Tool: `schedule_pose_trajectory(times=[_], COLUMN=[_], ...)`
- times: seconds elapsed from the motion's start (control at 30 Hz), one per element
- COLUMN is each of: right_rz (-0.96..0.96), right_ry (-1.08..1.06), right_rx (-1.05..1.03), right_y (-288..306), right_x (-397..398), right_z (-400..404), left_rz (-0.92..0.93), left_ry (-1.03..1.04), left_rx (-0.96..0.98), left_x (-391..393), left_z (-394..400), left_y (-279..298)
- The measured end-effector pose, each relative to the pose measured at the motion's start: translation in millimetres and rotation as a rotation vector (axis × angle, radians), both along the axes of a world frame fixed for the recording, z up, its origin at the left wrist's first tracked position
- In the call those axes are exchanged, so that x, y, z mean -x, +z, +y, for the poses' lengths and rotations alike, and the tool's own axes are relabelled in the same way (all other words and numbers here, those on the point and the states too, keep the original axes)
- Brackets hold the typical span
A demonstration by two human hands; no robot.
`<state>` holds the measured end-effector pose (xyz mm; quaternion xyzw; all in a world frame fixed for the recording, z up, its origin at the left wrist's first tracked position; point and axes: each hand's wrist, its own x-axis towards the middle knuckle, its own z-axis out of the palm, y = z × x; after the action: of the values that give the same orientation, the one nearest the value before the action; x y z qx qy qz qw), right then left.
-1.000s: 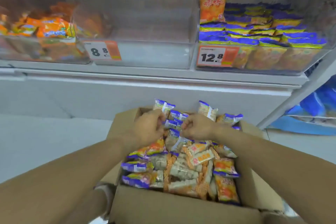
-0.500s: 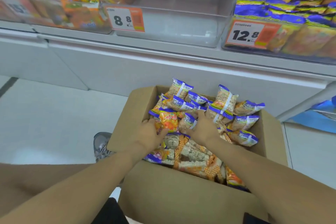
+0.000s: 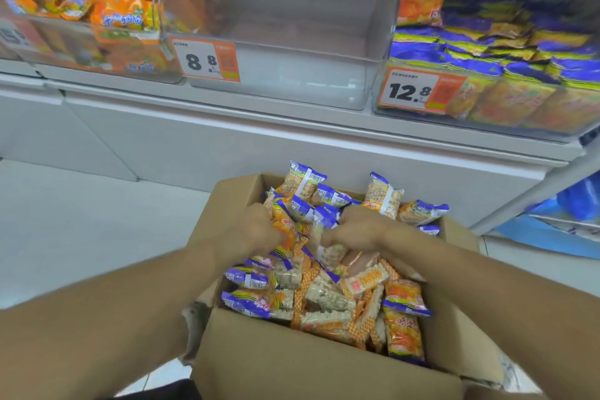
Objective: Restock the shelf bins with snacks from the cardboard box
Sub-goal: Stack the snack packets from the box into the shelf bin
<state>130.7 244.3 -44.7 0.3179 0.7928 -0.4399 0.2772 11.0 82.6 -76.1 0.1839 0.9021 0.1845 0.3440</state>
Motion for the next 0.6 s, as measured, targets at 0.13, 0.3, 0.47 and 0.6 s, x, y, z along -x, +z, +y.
schedule_pose_trajectory(times=[0.13, 0.3, 0.47, 0.6], right_rz=[0.186, 0.78, 1.301, 1.376], right_ry=[0.212, -0.016, -0.059, -0.048], right_rx=[-0.292, -0.486, -0.617, -0.602], right_y=[73, 127, 120, 119], right_x=[10, -16, -41, -35], right_z=[25, 47, 66, 81], left_rz=[-0.326, -0.213, -0.384, -0.62], left_ry=[0.004, 0.015, 0.074, 0.056], left_rx=[-0.201, -0.525, -0.763, -0.864], left_x=[24, 23, 10, -4], left_z=[15, 45, 65, 85], left_y=[63, 139, 174, 179])
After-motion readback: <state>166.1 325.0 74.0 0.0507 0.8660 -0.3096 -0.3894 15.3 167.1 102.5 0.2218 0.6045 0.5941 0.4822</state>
